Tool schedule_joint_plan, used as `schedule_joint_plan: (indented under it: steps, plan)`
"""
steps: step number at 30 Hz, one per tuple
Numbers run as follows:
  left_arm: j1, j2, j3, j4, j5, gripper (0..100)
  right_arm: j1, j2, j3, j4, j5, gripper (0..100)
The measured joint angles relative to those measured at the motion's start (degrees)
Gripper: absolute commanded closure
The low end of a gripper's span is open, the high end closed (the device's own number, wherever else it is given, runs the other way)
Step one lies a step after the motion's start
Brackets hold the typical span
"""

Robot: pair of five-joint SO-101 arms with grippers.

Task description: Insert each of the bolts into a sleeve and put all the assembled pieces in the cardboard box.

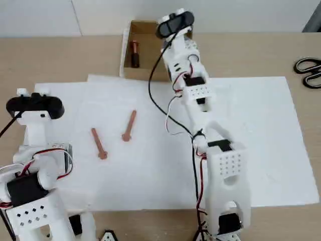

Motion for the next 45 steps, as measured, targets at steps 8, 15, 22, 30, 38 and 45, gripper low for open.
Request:
schedule_joint_plan:
  steps: [8,15,22,30,38,45]
  plan:
    - [0.0,0.0,0.0,0.0,0.0,86,-0.26,7.47,-5.45,-0.09,0.18,84.6]
    - [0.0,0.0,0.0,0.0,0.0,86,-0.79,8.97,-6.86,-0.26,0.18,83.5]
    - [0.0,0.0,0.0,0.0,0.0,86,-0.79,8.18,-8.18,2.2,0.18,83.5]
    - [0.0,0.0,0.0,0.0,0.0,86,0.35,-6.15,-8.18,18.37,0.18,83.6]
    - [0.0,0.0,0.0,0.0,0.0,86,2.2,-24.53,-8.35,40.79,0.18,83.6]
    - [0.0,0.0,0.0,0.0,0.0,86,2.9,-35.43,-8.35,62.77,0.18,83.6]
